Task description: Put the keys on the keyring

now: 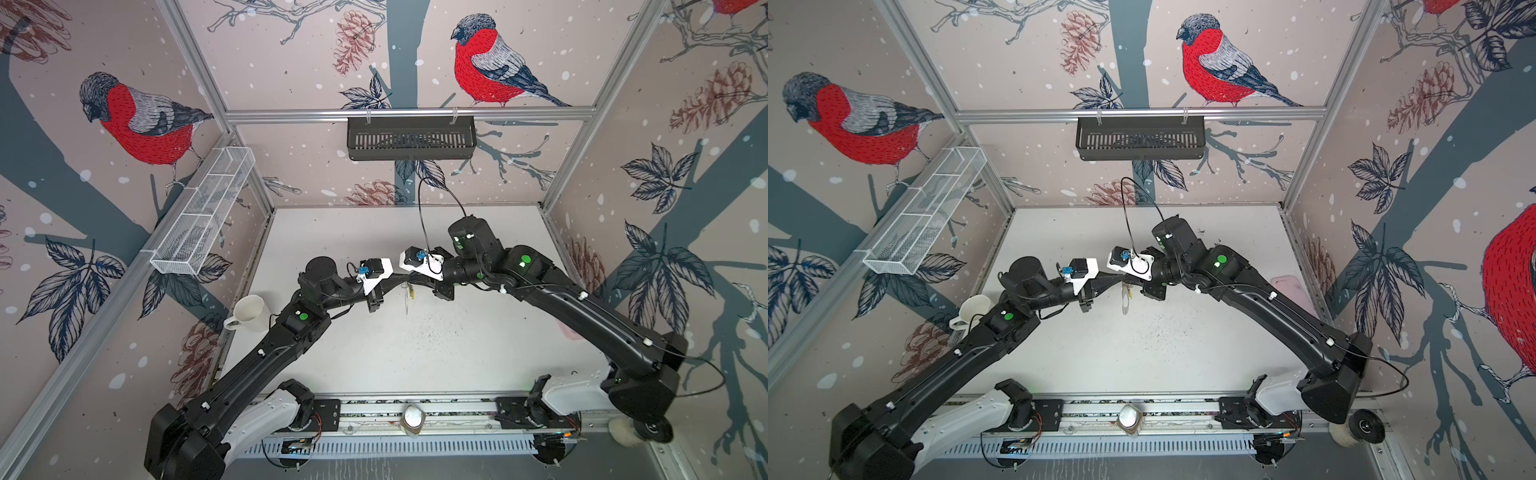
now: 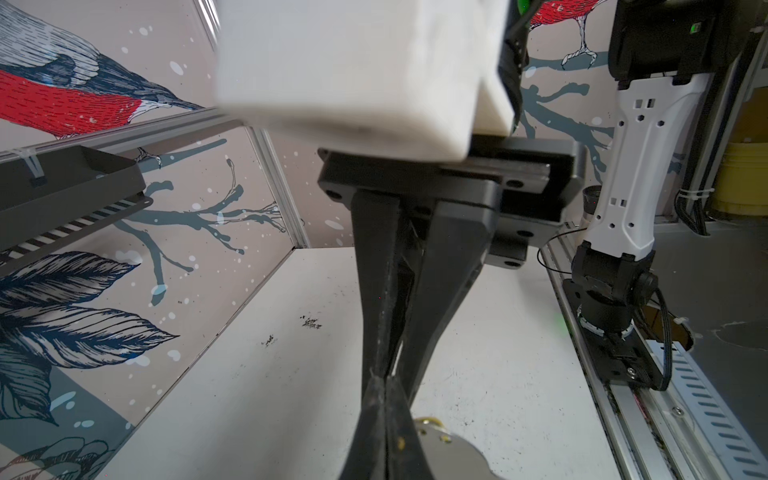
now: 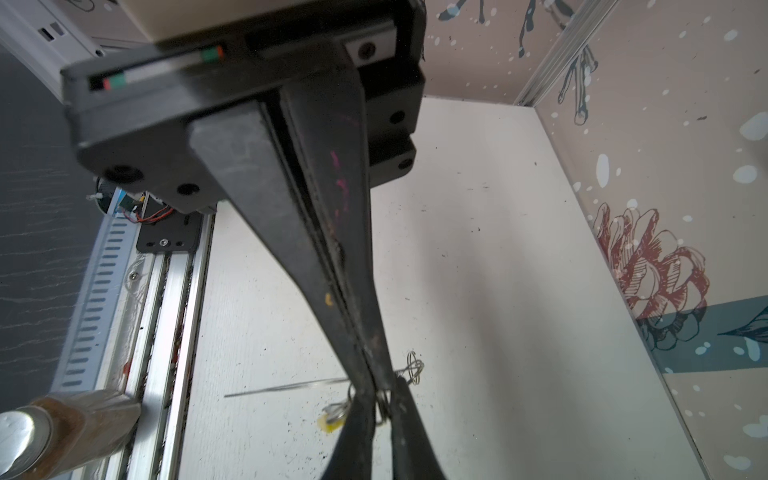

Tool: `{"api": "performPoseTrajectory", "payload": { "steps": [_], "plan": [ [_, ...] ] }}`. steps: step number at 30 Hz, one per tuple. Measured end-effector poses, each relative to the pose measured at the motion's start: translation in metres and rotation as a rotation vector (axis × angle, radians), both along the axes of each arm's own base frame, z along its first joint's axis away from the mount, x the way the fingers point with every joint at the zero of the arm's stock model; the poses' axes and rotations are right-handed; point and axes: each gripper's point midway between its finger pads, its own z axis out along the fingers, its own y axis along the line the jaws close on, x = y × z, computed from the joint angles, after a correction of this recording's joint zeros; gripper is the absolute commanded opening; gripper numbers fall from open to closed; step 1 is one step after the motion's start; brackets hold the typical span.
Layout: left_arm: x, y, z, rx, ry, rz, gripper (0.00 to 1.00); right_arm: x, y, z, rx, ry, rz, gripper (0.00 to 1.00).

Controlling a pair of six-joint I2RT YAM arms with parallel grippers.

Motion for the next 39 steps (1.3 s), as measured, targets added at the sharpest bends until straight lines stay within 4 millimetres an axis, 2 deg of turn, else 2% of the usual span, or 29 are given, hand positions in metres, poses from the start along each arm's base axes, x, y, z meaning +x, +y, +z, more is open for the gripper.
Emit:
{"api": "performPoseTrajectory", "payload": {
  "steps": [3,9,15,21,25,29,39],
  "plan": [
    [0.003,0.001,0.0,-0.022,0.005,0.02,0.0,-0.002,-0.003,-0.003,0.054,-0.013,-0.024,0.23],
    [0.012,0.004,-0.001,-0.071,0.014,0.039,0.0,-0.002,-0.011,-0.003,0.183,-0.046,-0.096,0.25],
    [0.023,0.011,-0.002,-0.134,0.054,0.024,0.0,0.013,-0.015,-0.007,0.291,-0.061,-0.212,0.24],
    [0.02,0.011,0.009,-0.18,0.046,-0.016,0.0,0.034,-0.012,0.001,0.395,-0.049,-0.328,0.24],
    [0.017,0.012,0.014,-0.195,0.036,-0.032,0.0,0.039,-0.006,0.001,0.433,-0.023,-0.347,0.24],
    [0.017,0.012,0.014,-0.198,0.038,-0.032,0.0,0.04,-0.001,0.0,0.452,0.001,-0.339,0.24],
    [0.016,0.014,0.015,-0.216,0.029,-0.032,0.0,0.025,0.014,-0.004,0.462,0.04,-0.276,0.22]
  ]
}}
